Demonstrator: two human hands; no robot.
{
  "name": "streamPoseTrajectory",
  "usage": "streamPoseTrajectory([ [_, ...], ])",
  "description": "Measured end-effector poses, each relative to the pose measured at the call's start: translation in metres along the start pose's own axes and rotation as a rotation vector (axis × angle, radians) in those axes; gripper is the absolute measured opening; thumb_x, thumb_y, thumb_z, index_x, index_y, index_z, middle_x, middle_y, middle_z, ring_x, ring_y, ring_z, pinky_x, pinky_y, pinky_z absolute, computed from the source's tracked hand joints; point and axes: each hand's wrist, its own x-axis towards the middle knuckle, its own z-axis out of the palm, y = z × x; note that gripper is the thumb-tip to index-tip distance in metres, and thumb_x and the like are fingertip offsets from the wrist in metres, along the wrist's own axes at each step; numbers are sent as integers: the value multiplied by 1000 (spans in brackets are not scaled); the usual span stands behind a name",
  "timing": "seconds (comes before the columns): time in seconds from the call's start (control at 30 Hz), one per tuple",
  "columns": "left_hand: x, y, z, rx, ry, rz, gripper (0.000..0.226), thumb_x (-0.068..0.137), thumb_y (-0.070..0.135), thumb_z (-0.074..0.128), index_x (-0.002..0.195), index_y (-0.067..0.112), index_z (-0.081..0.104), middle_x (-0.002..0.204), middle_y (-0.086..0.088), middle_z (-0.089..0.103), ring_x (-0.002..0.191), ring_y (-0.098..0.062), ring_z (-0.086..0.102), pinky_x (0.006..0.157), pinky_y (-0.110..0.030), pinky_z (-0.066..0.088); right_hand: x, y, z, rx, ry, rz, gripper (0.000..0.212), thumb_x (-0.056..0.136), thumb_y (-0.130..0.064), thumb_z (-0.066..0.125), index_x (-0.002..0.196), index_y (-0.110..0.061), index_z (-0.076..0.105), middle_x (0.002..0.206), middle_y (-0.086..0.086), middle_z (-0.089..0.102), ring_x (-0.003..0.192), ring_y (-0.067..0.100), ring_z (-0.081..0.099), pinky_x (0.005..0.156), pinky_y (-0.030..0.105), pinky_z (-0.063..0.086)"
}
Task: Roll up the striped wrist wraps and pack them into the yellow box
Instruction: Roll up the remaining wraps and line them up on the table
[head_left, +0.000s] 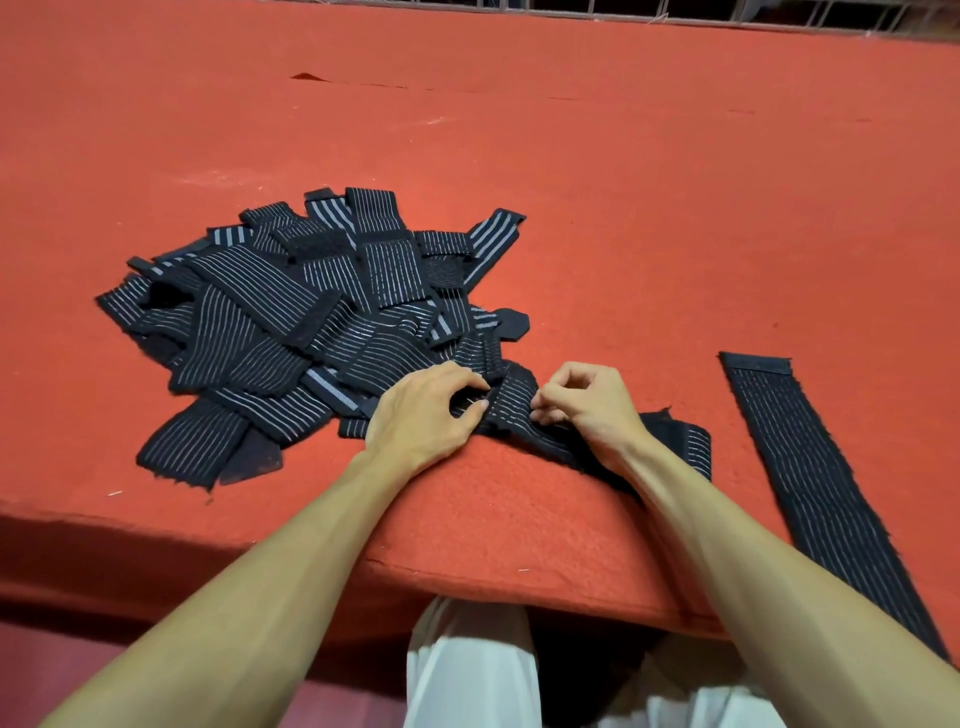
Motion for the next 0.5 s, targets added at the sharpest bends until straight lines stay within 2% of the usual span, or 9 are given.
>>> streamPoseTrajectory([
  [0.07,1,0,0,-3,-5,-2,21,89,42,58,109,38,64,113,22,62,110,-4,56,88,-26,42,1,-3,7,-108,1,26,23,88,-9,60,66,-4,57,63,10,65,53,16,63,56,25,51],
  [0.1,1,0,0,-6,-9,-7,21,90,43,57,109,38,64,114,22,62,110,-4,56,86,-25,41,2,-6,11,-191,14,47,33,91,-26,62,65,-7,57,61,9,65,52,17,63,58,27,51],
  [0.17,1,-1,-1,-14,-16,-21,22,91,43,57,111,39,64,113,22,62,110,-4,55,83,-24,40,5,-15,19,-450,20,84,53,85,-58,61,60,-12,55,57,5,63,52,16,61,57,26,47],
  [0.2,1,-1,-2,-19,-16,-26,22,91,43,57,111,39,64,113,22,62,110,-4,55,82,-24,40,7,-19,24,-604,12,90,56,81,-66,61,60,-14,53,59,4,63,55,17,60,56,27,45],
  [0.27,1,0,-2,-30,-19,-30,22,91,41,57,112,39,64,115,22,62,112,-4,55,81,-23,38,11,-21,30,-836,-27,87,51,80,-62,64,62,-15,51,69,5,63,68,23,60,61,32,41],
  [0.33,0,0,-2,-32,-18,-21,22,92,40,58,112,38,65,118,22,62,114,-2,53,82,-20,35,12,-20,30,-894,-67,80,37,86,-43,59,64,-14,52,73,6,63,76,27,60,64,34,42],
  [0.37,0,0,-2,-31,-16,-17,23,92,41,58,113,38,65,119,22,62,114,-2,53,82,-20,34,12,-18,26,-828,-93,69,31,88,-34,56,65,-14,53,69,5,62,73,26,61,66,35,43],
  [0.43,0,-1,-1,-33,-13,-11,23,92,42,57,113,38,65,118,22,62,114,-2,54,82,-20,35,8,-11,12,-527,-143,62,27,93,-18,53,66,-12,52,56,1,55,61,19,59,65,34,46],
  [0.5,0,-2,0,-37,-18,0,23,91,45,57,112,39,64,116,22,63,113,-3,55,83,-22,39,2,-4,2,-257,-179,39,24,96,-8,51,72,-7,54,50,-4,48,57,15,56,60,25,47],
])
